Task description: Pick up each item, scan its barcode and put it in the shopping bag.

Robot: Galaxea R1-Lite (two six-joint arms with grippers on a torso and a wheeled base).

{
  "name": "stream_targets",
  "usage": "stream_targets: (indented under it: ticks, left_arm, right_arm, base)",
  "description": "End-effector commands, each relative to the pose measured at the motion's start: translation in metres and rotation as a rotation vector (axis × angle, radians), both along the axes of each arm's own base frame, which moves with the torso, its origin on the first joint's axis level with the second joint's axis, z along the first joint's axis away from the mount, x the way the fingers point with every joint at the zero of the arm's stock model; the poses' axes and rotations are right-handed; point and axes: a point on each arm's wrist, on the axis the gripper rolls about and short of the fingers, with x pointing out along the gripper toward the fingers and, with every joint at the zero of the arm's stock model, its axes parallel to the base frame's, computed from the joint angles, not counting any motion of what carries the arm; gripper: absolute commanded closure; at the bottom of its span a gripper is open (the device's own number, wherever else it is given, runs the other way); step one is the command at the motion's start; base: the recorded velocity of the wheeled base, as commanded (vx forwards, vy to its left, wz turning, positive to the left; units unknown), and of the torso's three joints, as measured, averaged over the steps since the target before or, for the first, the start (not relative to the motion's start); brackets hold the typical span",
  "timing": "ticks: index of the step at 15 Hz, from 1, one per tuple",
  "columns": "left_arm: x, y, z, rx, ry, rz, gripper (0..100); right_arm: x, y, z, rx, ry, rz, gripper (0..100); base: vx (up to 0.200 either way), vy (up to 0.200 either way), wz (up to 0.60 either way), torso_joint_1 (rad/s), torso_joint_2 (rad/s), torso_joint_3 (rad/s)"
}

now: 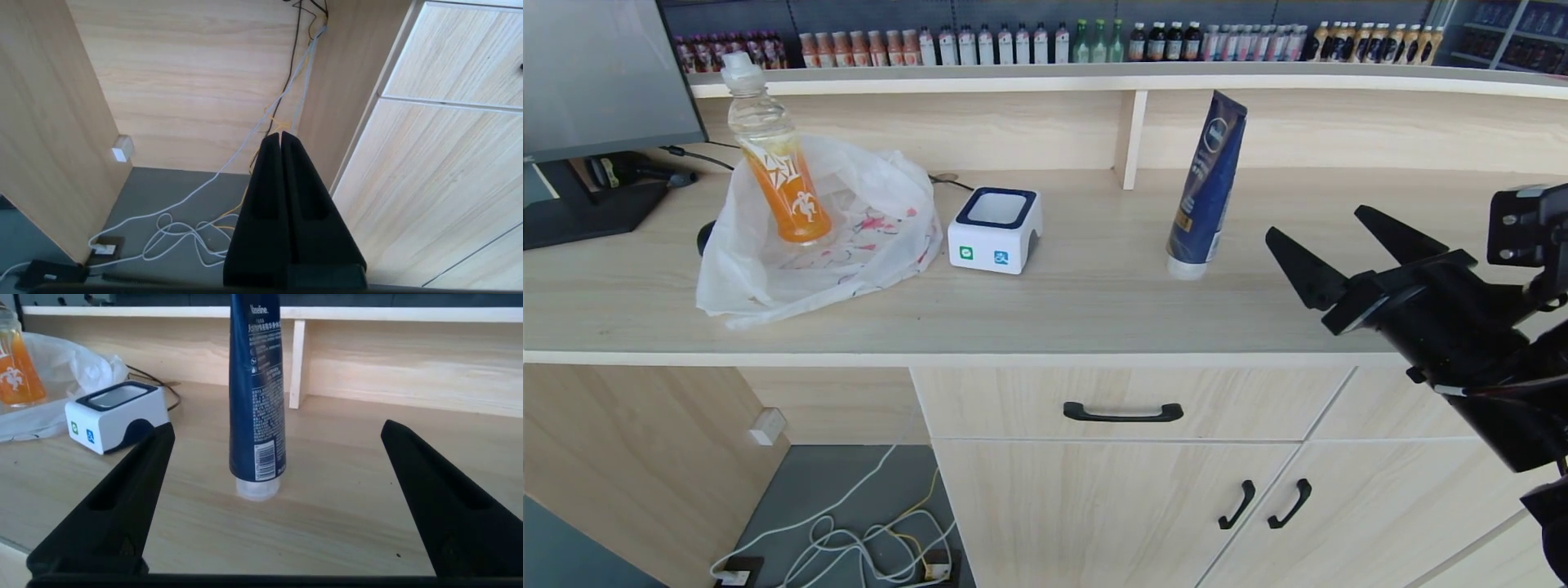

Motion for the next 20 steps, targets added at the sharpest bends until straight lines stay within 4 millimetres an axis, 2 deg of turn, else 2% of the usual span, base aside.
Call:
stream_targets:
  ticks: [1,5,7,11,12,16,20]
  left_arm:
    - [0.000,0.000,0.000,-0.001,0.000,0.000,100]
    - [0.000,0.000,0.000,-0.001,0.000,0.000,100]
    - [0.000,0.000,0.000,-0.001,0.000,0.000,100]
    - [0.000,0.000,0.000,-0.001,0.000,0.000,100]
    - [0.000,0.000,0.000,-0.001,0.000,0.000,100]
    - [0.000,0.000,0.000,-0.001,0.000,0.000,100]
    - [0.000,0.000,0.000,-0.001,0.000,0.000,100]
  right_arm:
    - [0.002,0.001,-0.001,-0.001,0.001,0.004,0]
    - [0.001,0.002,0.005,0.007,-0.019,0.008,0]
    - [0.006,0.004,0.014,0.020,-0.059,0.008,0]
    - [0.026,0.009,0.004,0.004,-0.002,-0.009,0]
    - [0.036,0.014,0.016,-0.005,-0.004,-0.008,0]
    - [0.053,0.019,0.034,-0.009,0.045,-0.052,0]
    - [0.060,0.022,0.044,-0.017,0.068,-0.052,0]
  base:
    - [0.000,0.000,0.00,0.000,0.00,0.000]
    - [0.000,0.000,0.00,0.000,0.00,0.000]
    - [0.000,0.000,0.00,0.000,0.00,0.000]
    - [0.000,0.000,0.00,0.000,0.00,0.000]
    - [0.000,0.000,0.00,0.000,0.00,0.000]
    - [0.000,0.000,0.00,0.000,0.00,0.000]
    - [0.000,0.000,0.00,0.000,0.00,0.000]
